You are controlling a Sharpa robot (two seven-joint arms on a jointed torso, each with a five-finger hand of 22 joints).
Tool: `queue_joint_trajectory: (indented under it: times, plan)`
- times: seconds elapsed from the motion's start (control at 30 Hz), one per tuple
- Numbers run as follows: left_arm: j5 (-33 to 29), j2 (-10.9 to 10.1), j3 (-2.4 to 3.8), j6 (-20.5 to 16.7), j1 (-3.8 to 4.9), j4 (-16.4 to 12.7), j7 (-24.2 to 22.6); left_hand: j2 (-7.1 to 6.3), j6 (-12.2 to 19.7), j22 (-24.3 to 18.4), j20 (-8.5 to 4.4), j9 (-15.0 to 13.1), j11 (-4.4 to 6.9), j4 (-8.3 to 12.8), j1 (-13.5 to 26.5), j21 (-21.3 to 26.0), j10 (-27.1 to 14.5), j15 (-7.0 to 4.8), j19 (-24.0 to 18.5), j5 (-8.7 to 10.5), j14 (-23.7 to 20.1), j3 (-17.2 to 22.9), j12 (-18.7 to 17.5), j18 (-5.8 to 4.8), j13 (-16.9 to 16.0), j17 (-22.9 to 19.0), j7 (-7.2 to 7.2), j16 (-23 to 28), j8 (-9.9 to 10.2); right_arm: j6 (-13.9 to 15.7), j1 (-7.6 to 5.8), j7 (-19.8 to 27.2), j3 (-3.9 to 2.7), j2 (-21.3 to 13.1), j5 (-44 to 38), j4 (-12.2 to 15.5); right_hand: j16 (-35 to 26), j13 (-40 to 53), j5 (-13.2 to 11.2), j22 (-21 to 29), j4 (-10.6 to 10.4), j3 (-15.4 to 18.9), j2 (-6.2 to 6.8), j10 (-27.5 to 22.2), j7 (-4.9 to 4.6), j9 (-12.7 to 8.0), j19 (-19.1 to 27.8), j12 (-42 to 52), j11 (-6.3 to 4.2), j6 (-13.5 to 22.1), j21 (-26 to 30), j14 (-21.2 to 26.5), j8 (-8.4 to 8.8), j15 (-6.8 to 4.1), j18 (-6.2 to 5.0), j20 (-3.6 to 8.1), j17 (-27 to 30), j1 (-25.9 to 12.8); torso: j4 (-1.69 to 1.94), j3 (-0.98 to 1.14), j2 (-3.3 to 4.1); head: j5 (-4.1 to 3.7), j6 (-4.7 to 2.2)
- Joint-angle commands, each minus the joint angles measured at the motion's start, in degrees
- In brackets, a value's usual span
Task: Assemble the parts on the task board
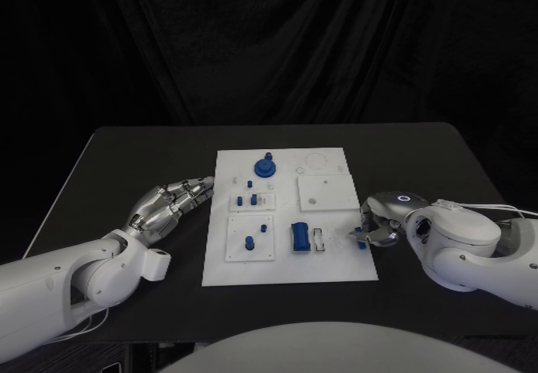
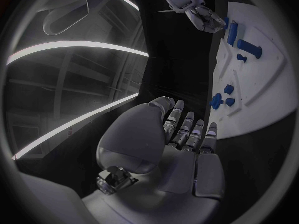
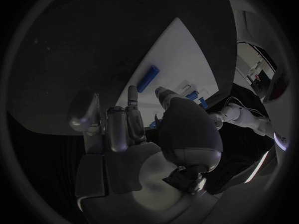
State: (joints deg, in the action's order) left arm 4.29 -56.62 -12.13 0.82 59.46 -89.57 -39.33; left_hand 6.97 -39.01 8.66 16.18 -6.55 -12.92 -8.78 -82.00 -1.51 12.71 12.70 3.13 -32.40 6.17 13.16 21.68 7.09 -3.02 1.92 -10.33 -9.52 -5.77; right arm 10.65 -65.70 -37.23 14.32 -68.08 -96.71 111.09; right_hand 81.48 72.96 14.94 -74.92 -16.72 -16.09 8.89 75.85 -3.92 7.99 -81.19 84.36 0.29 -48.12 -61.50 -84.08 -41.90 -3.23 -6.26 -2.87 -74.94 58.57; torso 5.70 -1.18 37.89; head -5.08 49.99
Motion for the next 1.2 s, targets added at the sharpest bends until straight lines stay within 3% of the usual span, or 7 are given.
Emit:
queue_joint_trajectory:
  times: [0.03, 0.33, 0.4, 0.43, 0.5, 0.77, 1.2]
  plan:
    - [-0.49, 0.19, 0.04, 0.7, 0.06, 0.02, -5.19, 0.38, -0.4, -0.05, 0.21, -0.07, -0.22, -0.13, 0.12, -0.19, 0.25, 0.01, 0.19, -0.36, 0.33, 0.08, 0.33, 0.67, -0.05, 0.07, 0.07, -0.37, -0.29, -1.68, 0.55, -1.4, 0.0, 0.12, -2.13, 0.1, -0.03, -0.39, 5.08, -7.86, -0.01, -1.59, -0.15, -0.37, 0.07, 0.53, 0.07, -0.16, -0.39, -0.57, 0.09, -1.72, 0.69, -0.41, 0.76, 0.2, -1.65, 2.22, 0.05, -0.04, 0.0, 0.09, 0.01]
    - [-0.49, 0.48, 0.04, 1.04, 0.0, 0.39, -4.98, 0.41, -0.45, -0.14, 0.24, -0.07, -0.37, -0.16, 0.02, -0.17, 0.38, 0.12, 0.15, -0.44, 0.35, 0.19, 0.48, 0.59, -0.08, 0.08, -0.02, -0.41, -0.31, -1.36, 1.82, -1.39, 0.0, 0.91, -2.22, -0.39, -0.33, -0.61, 18.5, -7.8, 0.56, -6.87, 1.76, -0.73, 0.44, 2.6, 0.25, -0.76, -0.8, -1.09, 0.33, -1.58, 1.05, -0.73, 0.72, 0.51, -1.43, 9.02, 0.09, -0.1, -0.05, 0.31, 0.01]
    - [-0.49, 0.53, 0.04, 1.11, -0.02, 0.47, -4.95, 0.41, -0.45, -0.14, 0.24, -0.07, -0.37, -0.16, 0.02, -0.17, 0.38, 0.12, 0.15, -0.44, 0.35, 0.19, 0.48, 0.59, -0.08, 0.08, -0.02, -0.41, -0.31, -1.33, 2.07, -1.4, 0.0, 1.13, -2.23, -0.6, -0.38, -0.65, 16.77, -7.8, 0.96, -9.03, 2.22, -0.76, 0.52, 3.24, 0.27, -0.95, -0.86, -0.97, 0.34, -1.57, 1.0, -0.81, 0.71, 0.61, -1.42, 11.09, 0.11, -0.08, -0.06, 0.28, 0.01]
    - [-0.49, 0.56, 0.04, 1.15, -0.03, 0.5, -4.93, 0.41, -0.45, -0.14, 0.24, -0.07, -0.37, -0.16, 0.02, -0.17, 0.38, 0.12, 0.15, -0.44, 0.35, 0.19, 0.48, 0.59, -0.08, 0.08, -0.02, -0.41, -0.31, -1.35, 2.2, -1.41, 0.0, 1.25, -2.23, -0.72, -0.46, -0.8, 9.77, -7.78, 1.35, -13.04, 2.78, -0.96, 0.55, 3.77, 0.34, -1.24, -1.01, -0.81, 0.4, -1.53, 1.07, -0.91, 0.72, 0.76, -1.37, 13.08, 0.11, -0.08, -0.07, 0.33, 0.01]
    - [-0.49, 0.59, 0.04, 1.2, -0.05, 0.55, -4.9, 0.42, -0.48, -0.17, 0.25, -0.07, -0.49, -0.17, -0.04, -0.16, 0.42, 0.18, 0.14, -0.47, 0.36, 0.27, 0.51, 0.55, -0.08, 0.08, -0.07, -0.44, -0.33, -1.4, 2.46, -1.42, 0.0, 1.47, -2.23, -0.95, -0.56, -0.87, 7.09, -7.77, 1.18, -16.53, 3.99, -0.97, 0.48, 4.37, 0.35, -1.35, -0.86, -0.87, 0.41, -1.5, 1.07, -0.89, 0.72, 0.69, -1.29, 13.32, 0.08, -0.05, -0.05, 0.42, 0.01]
    - [-0.49, 0.69, 0.04, 1.43, -0.08, 0.69, -4.72, 0.43, -0.51, -0.17, 0.27, -0.07, -0.57, -0.18, -0.09, -0.15, 0.5, 0.24, 0.14, -0.49, 0.37, 0.33, 0.59, 0.5, -0.1, 0.09, -0.13, -0.48, -0.34, 1.17, 3.2, -1.21, -0.01, 2.2, -2.24, -1.23, -0.52, 0.05, 4.74, -7.87, 5.26, -21.96, 5.77, 0.05, 0.49, 6.73, 0.28, -1.12, -0.95, -1.18, 0.05, -1.58, -0.23, -0.92, 0.76, 0.7, -1.5, 16.19, 0.05, -0.05, -0.01, 0.73, 0.01]
    - [-0.49, 0.96, 0.04, 1.86, -0.15, 1.06, -4.48, 0.44, -0.59, -0.24, 0.3, -0.07, -0.89, -0.2, -0.25, -0.14, 0.79, 0.44, 0.12, -0.54, 0.43, 0.56, 0.87, 0.35, -0.14, 0.11, -0.28, -0.6, -0.38, 15.1, 3.32, 3.28, -0.04, 1.47, 12.49, 0.31, 0.82, 3.01, 4.73, -8.46, 6.08, -23.86, 6.16, 3.61, 0.82, 7.57, -0.86, 0.07, -1.32, -2.38, -2.67, -2.71, 0.64, -1.29, 1.19, 1.04, -3.42, 14.39, 0.01, -0.04, -0.04, 1.06, 0.01]
